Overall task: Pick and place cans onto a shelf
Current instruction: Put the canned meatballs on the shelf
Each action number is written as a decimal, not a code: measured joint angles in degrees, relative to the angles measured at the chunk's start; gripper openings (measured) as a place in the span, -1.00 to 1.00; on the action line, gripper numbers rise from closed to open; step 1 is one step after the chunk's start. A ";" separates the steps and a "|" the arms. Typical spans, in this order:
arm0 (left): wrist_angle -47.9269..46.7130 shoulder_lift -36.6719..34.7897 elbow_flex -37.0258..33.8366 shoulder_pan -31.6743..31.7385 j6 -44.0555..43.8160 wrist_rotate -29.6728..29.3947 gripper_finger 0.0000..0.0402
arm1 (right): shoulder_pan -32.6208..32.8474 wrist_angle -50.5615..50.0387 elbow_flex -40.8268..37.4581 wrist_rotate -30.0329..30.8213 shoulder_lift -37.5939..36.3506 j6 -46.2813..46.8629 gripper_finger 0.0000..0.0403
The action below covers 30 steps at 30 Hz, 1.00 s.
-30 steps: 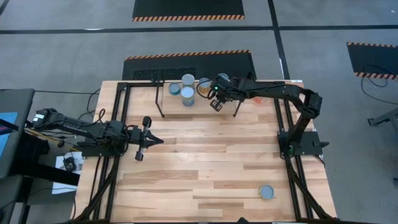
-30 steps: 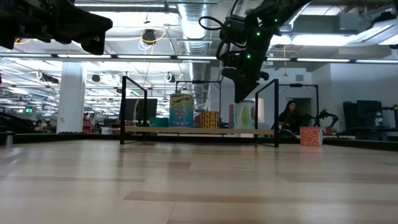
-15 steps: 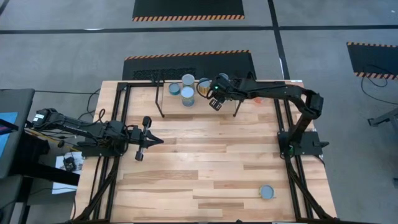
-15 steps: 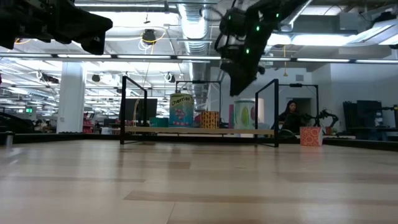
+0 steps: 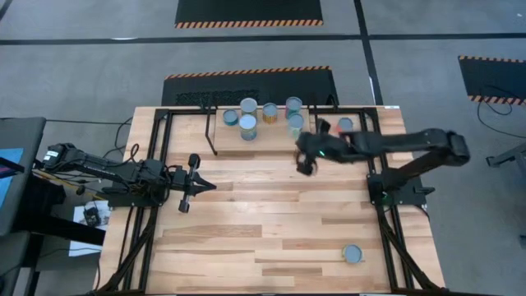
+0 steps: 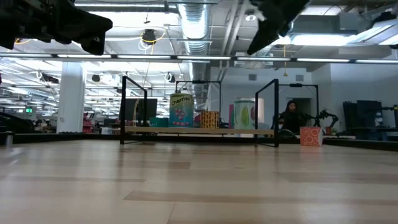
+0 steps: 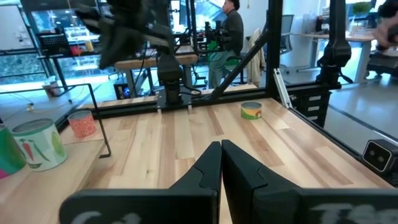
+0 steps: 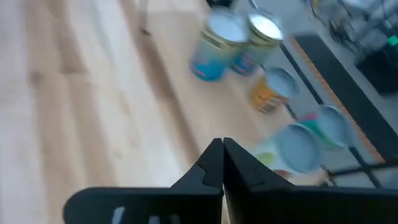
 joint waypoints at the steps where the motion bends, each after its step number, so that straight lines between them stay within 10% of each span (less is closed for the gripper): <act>1: -0.01 0.00 0.00 0.01 -0.17 0.00 -0.99 | 1.68 3.92 -3.33 -0.02 -1.63 0.05 -0.90; 8: 0.03 0.00 0.00 0.00 -0.62 0.00 -0.99 | 12.52 27.03 -22.18 -0.04 -7.85 2.55 -0.97; 16: 0.05 0.00 0.00 0.00 -0.27 -0.31 -0.99 | 16.30 14.62 -29.74 19.74 -13.54 25.04 -0.96; 23: 0.08 0.00 0.00 0.00 -0.24 -0.31 -0.99 | 6.67 -3.60 -31.30 23.17 -18.48 45.80 -0.97; 30: 0.07 0.00 0.00 0.00 -0.21 -0.37 -0.99 | -12.56 -7.54 -31.30 15.34 -19.98 47.65 -0.97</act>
